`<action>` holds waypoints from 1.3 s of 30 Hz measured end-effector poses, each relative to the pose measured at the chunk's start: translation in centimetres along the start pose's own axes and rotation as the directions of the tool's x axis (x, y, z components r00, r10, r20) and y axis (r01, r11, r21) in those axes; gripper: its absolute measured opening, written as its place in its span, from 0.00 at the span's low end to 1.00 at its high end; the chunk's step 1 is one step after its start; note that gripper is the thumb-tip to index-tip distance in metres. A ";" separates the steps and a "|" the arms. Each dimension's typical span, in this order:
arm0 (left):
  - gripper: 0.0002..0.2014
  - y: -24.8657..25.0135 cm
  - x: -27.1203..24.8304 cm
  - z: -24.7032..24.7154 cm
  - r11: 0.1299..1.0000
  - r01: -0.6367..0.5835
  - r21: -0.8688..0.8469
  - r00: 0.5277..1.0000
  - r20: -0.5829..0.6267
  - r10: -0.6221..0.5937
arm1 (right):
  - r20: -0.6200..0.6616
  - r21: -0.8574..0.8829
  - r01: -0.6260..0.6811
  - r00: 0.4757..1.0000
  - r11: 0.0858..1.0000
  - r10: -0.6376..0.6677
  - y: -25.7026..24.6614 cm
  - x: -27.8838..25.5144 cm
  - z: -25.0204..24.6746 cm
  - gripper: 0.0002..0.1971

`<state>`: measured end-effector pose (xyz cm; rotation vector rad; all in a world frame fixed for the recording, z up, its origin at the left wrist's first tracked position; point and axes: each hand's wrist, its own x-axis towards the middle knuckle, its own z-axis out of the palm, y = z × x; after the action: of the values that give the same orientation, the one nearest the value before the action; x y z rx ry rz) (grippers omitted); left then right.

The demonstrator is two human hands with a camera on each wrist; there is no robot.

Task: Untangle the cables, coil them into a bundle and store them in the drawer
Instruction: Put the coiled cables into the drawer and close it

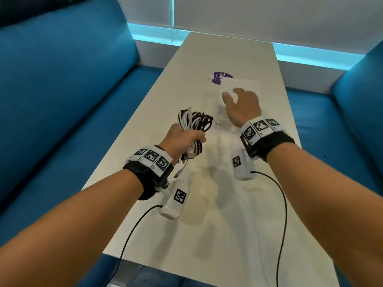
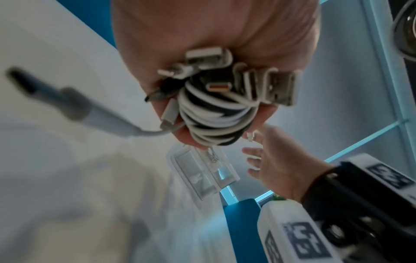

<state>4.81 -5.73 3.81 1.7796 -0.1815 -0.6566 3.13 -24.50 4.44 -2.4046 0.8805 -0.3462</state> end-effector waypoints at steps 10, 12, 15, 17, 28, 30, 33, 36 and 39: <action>0.08 0.3 2.4 -0.5 0.983 -0.093 0.160 0.990 0.119 0.074 | 0.177 -0.305 0.095 0.983 0.948 -0.041 3.5 -0.1 1.1 0.31; 0.07 0.9 1.9 -0.4 0.967 -0.170 0.189 0.980 0.136 0.146 | 0.213 -0.327 0.144 0.974 0.934 -0.076 2.8 -2.2 0.6 0.33; 0.04 1.8 0.3 -0.2 0.935 -0.252 0.247 0.961 0.181 0.211 | 0.244 -0.367 0.220 0.960 0.904 -0.135 1.4 -6.6 0.3 0.29; 0.06 1.8 -0.9 -0.3 0.906 -0.266 0.329 0.956 0.210 0.204 | 0.270 -0.348 0.288 0.942 0.892 -0.199 1.0 -9.3 0.4 0.25; 0.10 -0.3 -5.9 -2.5 0.772 -0.245 0.587 0.969 0.177 0.173 | 0.179 0.564 -0.366 0.929 0.741 0.322 5.4 -16.9 2.8 0.11; 0.09 -0.6 -6.2 -2.4 0.766 -0.255 0.590 0.967 0.165 0.194 | 0.393 0.497 -0.476 0.869 0.725 0.301 5.3 -17.6 4.3 0.09; 0.07 -1.3 -6.6 -2.3 0.778 -0.269 0.568 0.963 0.135 0.234 | 0.335 0.408 -0.404 0.900 0.819 0.278 3.9 -18.1 6.1 0.14; 0.06 -2.1 -6.9 -2.0 0.806 -0.266 0.529 0.963 0.100 0.252 | 0.216 0.363 -0.377 0.924 0.852 0.317 2.7 -18.3 6.9 0.14; 0.07 -2.6 -6.8 -1.8 0.812 -0.274 0.516 0.959 0.080 0.272 | 0.160 0.226 -0.329 0.941 0.917 0.298 2.5 -18.4 6.7 0.13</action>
<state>-0.41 -0.39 4.04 2.2163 -0.6617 -0.4176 -9.27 -11.24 -3.43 -1.9909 1.0781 -0.1709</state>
